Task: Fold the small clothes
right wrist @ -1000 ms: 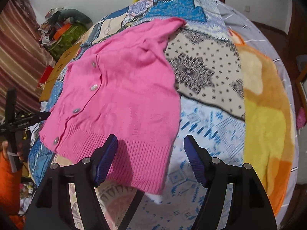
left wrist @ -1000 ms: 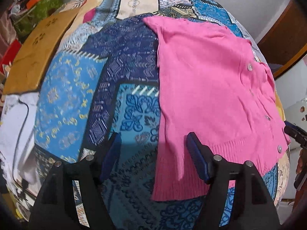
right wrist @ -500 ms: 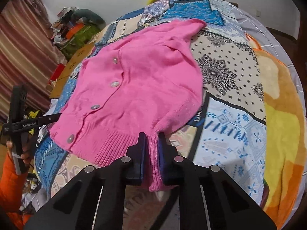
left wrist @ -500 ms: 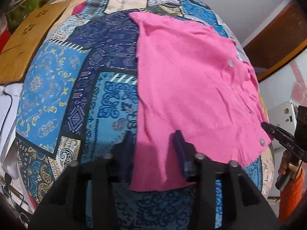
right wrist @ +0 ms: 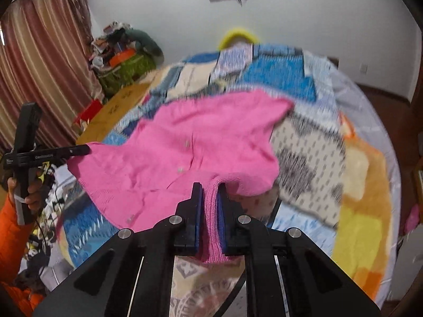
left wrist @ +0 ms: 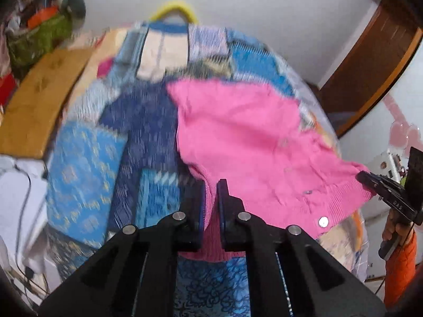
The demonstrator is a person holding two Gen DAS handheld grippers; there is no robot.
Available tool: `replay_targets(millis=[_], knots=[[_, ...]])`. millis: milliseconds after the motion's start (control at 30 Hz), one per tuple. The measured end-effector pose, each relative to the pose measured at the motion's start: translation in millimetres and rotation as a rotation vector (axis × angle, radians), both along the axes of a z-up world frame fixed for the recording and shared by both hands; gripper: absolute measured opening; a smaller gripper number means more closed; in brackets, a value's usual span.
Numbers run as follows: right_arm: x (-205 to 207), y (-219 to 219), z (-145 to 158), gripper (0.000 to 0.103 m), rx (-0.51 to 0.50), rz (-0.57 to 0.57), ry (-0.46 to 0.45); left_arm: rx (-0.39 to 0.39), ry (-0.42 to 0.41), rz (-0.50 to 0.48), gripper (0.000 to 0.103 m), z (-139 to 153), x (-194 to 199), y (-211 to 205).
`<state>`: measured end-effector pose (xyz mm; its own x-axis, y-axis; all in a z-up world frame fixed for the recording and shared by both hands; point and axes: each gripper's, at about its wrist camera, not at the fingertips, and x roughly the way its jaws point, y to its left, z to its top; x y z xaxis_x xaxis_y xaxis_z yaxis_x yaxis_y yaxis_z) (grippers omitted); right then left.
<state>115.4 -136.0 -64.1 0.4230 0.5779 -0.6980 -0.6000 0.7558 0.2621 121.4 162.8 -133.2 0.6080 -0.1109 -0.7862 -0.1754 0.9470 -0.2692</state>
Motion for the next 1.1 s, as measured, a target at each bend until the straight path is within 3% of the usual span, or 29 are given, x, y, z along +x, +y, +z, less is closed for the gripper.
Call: replay_targets(millis=[267, 400, 433, 533, 667, 1100], knots=[[15, 1, 67, 0.009, 0.066, -0.022, -0.164, 0.075, -0.189, 0.008, 0.008, 81, 9, -5], [27, 4, 88, 0.009, 0.083, -0.046, -0.233, 0.169, -0.213, 0.069, 0.006, 106, 31, -8], [31, 6, 91, 0.009, 0.079, -0.057, -0.248, 0.180, -0.217, 0.078, 0.001, 110, 38, -7], [49, 13, 92, 0.009, 0.062, -0.079, -0.254, 0.175, -0.209, 0.105, 0.001, 113, 61, 2], [78, 27, 77, 0.009, 0.042, -0.094, -0.213, 0.160, -0.170, 0.115, 0.001, 101, 94, 12], [103, 19, 24, 0.009, -0.018, -0.096, -0.095, 0.049, 0.130, 0.019, 0.007, -16, 134, 4]])
